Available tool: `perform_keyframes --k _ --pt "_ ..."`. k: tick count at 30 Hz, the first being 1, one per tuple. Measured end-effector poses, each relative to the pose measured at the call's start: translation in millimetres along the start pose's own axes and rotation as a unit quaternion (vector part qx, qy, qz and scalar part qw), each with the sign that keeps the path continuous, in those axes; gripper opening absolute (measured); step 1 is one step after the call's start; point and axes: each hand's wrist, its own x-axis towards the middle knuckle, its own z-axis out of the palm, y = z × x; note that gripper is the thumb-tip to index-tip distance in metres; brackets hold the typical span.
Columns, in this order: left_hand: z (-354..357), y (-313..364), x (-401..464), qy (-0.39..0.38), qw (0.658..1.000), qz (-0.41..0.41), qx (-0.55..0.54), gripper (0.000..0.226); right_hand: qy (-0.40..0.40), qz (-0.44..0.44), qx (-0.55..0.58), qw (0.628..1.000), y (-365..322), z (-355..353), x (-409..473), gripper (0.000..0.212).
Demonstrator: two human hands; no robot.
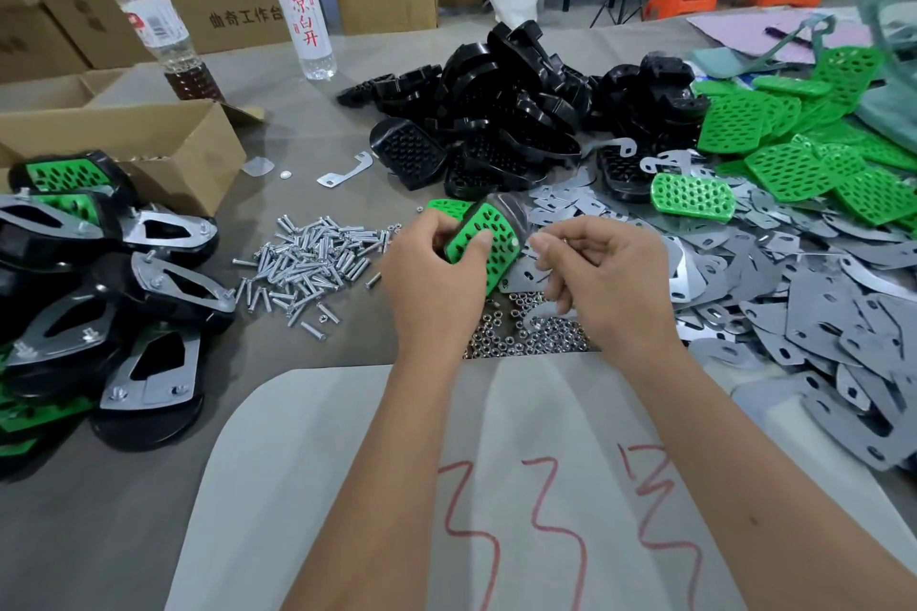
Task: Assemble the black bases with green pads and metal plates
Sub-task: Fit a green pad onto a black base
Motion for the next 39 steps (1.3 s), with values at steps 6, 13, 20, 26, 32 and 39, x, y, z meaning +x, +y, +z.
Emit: perform_keyframes --k 6,13,20,26,32,39 --pt "-5 7 6 0.040 0.909 -0.255 -0.327 0.025 -0.031 -0.008 0.056 0.998 -6 4 -3 0.021" --pt "-4 14 2 -0.020 0.887 -0.236 -0.396 0.011 -0.020 -0.034 0.038 0.999 -4 5 -5 0.019" --pt "12 23 -13 -0.081 0.862 -0.213 -0.452 0.017 -0.016 -0.055 -0.011 0.998 3 7 -4 0.012" --pt "22 20 -17 -0.050 0.904 -0.148 -0.397 0.018 0.023 -0.072 -0.168 0.983 7 6 -1 0.018" --pt "24 17 -15 -0.048 0.911 -0.126 -0.389 0.018 0.019 -0.082 -0.119 0.989 4 2 -2 0.017" --pt "25 17 -17 -0.040 0.923 -0.134 -0.358 0.019 0.015 -0.100 -0.114 0.988 6 3 -3 0.015"
